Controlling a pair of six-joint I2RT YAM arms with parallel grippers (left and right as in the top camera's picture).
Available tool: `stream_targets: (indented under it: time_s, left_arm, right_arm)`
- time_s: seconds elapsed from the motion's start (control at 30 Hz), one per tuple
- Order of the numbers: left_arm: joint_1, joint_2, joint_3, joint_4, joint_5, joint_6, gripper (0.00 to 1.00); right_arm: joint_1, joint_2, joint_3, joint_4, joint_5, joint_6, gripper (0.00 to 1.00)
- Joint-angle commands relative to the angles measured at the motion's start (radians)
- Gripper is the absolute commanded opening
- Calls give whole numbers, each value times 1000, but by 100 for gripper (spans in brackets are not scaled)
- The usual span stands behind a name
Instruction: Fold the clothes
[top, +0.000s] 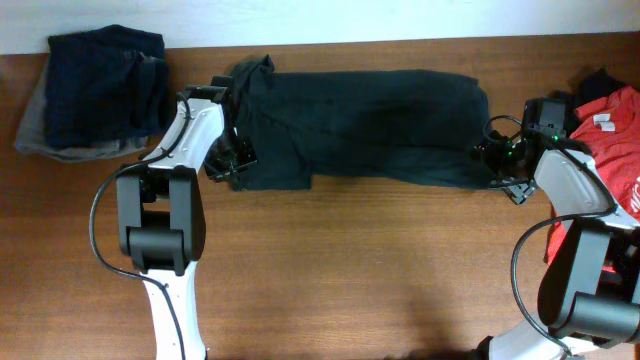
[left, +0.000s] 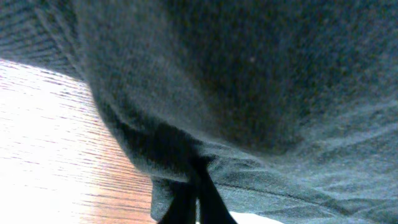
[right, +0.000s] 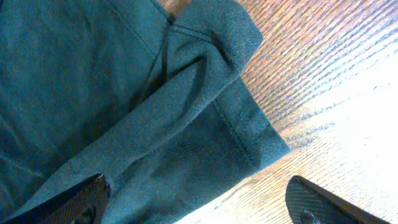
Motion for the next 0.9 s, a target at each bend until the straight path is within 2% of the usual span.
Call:
stream_targets:
  time_s: [0.0,0.23,0.37,0.87]
  left_arm:
    - [6,9,27,-10,11,5,1]
    - [5,6,240,-100,14,5,1]
    - [5,6,349,-93,27,5,1]
    - [1,60,381,275,51,5,1]
  right_arm:
    - [-3,2,13,0,-5,-10,95]
    - [-3,2,13,0,-5,-9,95]
    - [-3,2,13,4,-5,-9,95]
    - [-3,2,13,2,-10,-9,95]
